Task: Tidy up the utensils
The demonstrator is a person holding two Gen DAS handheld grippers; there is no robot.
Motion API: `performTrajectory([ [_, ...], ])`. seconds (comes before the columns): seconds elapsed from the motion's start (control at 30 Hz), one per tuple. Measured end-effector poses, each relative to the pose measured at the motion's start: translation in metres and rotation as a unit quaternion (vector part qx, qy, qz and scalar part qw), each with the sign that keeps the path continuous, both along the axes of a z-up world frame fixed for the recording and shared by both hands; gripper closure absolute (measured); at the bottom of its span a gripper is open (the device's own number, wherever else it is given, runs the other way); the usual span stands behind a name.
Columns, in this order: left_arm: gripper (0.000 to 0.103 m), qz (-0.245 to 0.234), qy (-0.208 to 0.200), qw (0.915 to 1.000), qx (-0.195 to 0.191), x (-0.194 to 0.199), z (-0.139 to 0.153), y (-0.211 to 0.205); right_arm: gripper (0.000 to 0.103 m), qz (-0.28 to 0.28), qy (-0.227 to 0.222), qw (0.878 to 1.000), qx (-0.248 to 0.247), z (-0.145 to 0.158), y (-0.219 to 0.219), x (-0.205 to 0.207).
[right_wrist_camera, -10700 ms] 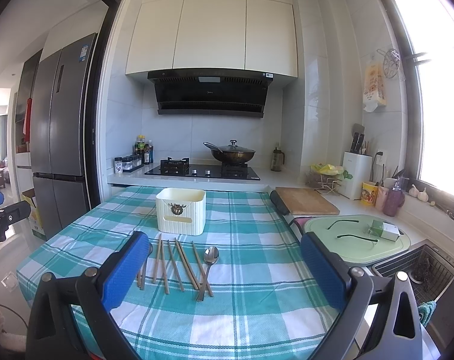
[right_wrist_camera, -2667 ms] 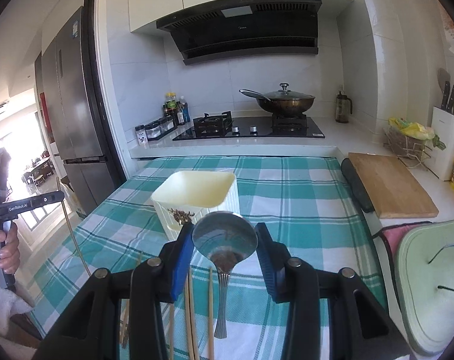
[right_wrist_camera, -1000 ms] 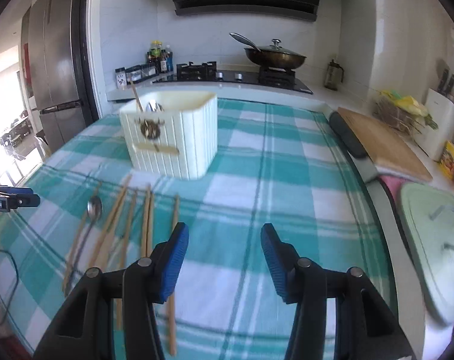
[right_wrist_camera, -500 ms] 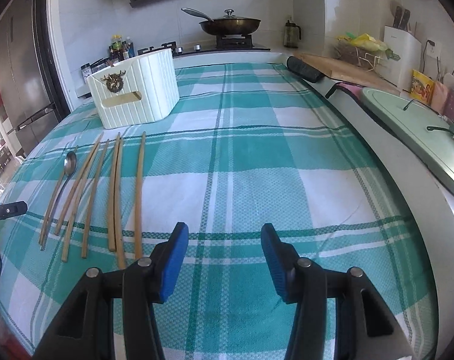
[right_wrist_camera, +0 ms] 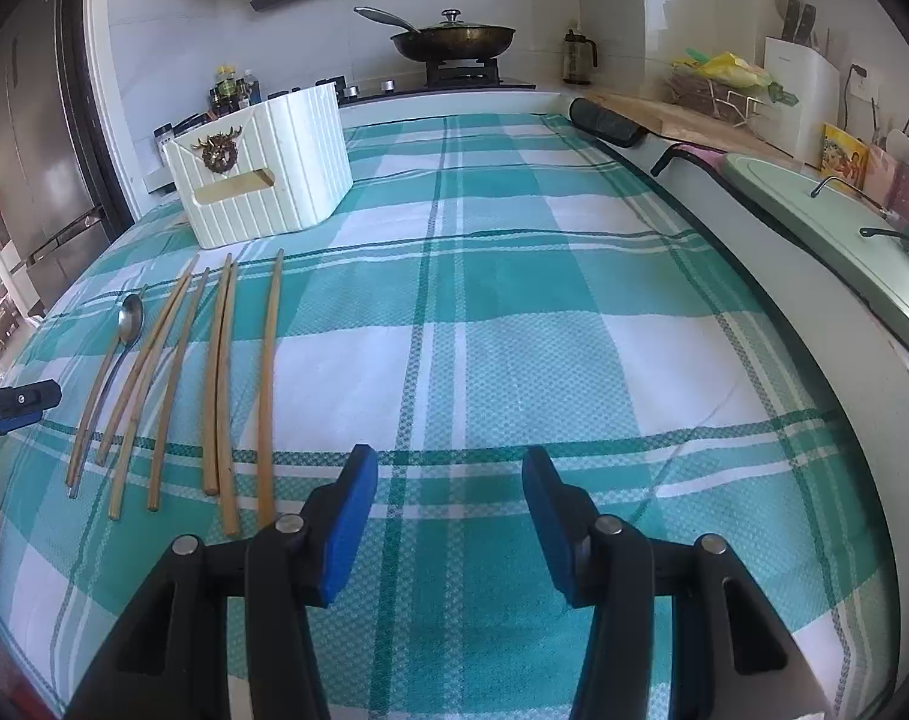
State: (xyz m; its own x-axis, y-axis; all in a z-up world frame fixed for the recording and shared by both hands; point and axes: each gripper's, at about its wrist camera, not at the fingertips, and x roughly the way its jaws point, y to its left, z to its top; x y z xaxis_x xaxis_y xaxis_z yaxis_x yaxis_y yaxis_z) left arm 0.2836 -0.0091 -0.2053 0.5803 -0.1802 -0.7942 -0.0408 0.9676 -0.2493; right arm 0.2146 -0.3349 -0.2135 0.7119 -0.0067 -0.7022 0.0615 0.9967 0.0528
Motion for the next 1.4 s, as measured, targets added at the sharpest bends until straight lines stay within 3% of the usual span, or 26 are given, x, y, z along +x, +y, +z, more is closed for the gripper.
performTrajectory([
  [0.3, 0.022, 0.007, -0.004, 0.9986, 0.053, 0.024, -0.010, -0.010, 0.052, 0.017, -0.002, 1.000, -0.001, 0.005, 0.005, 0.000],
  [0.5, 0.022, 0.002, -0.008, 0.9966, 0.082, 0.030, -0.013, -0.016, 0.052, 0.086, 0.000, 0.996, -0.011, 0.023, 0.026, 0.019],
  [0.63, 0.023, -0.007, -0.007, 0.9956, 0.093, 0.033, -0.014, -0.020, 0.052, 0.146, 0.031, 0.989, -0.020, 0.022, 0.048, 0.042],
  [0.77, 0.033, -0.019, -0.008, 0.9943, 0.104, 0.034, -0.013, -0.022, 0.074, 0.177, 0.065, 0.982, -0.033, 0.009, 0.065, 0.065],
  [0.83, 0.041, -0.023, -0.009, 0.9937, 0.110, 0.034, -0.013, -0.022, 0.074, 0.186, 0.076, 0.979, -0.037, 0.004, 0.071, 0.073],
  [0.93, 0.066, -0.034, -0.013, 0.9931, 0.112, 0.033, -0.011, -0.022, 0.076, 0.198, 0.086, 0.975, -0.046, -0.001, 0.079, 0.080],
  [1.0, 0.095, -0.050, -0.013, 0.9930, 0.106, 0.032, -0.010, -0.022, 0.095, 0.201, 0.089, 0.974, -0.060, 0.000, 0.083, 0.082],
  [1.2, 0.097, -0.083, -0.005, 0.9913, 0.102, 0.023, -0.008, -0.007, 0.096, 0.133, 0.080, 0.986, -0.066, 0.001, 0.064, 0.076],
  [1.4, 0.096, -0.101, 0.001, 0.9870, 0.125, 0.010, -0.007, 0.022, 0.096, 0.055, 0.074, 0.992, -0.083, 0.003, 0.026, 0.045],
])
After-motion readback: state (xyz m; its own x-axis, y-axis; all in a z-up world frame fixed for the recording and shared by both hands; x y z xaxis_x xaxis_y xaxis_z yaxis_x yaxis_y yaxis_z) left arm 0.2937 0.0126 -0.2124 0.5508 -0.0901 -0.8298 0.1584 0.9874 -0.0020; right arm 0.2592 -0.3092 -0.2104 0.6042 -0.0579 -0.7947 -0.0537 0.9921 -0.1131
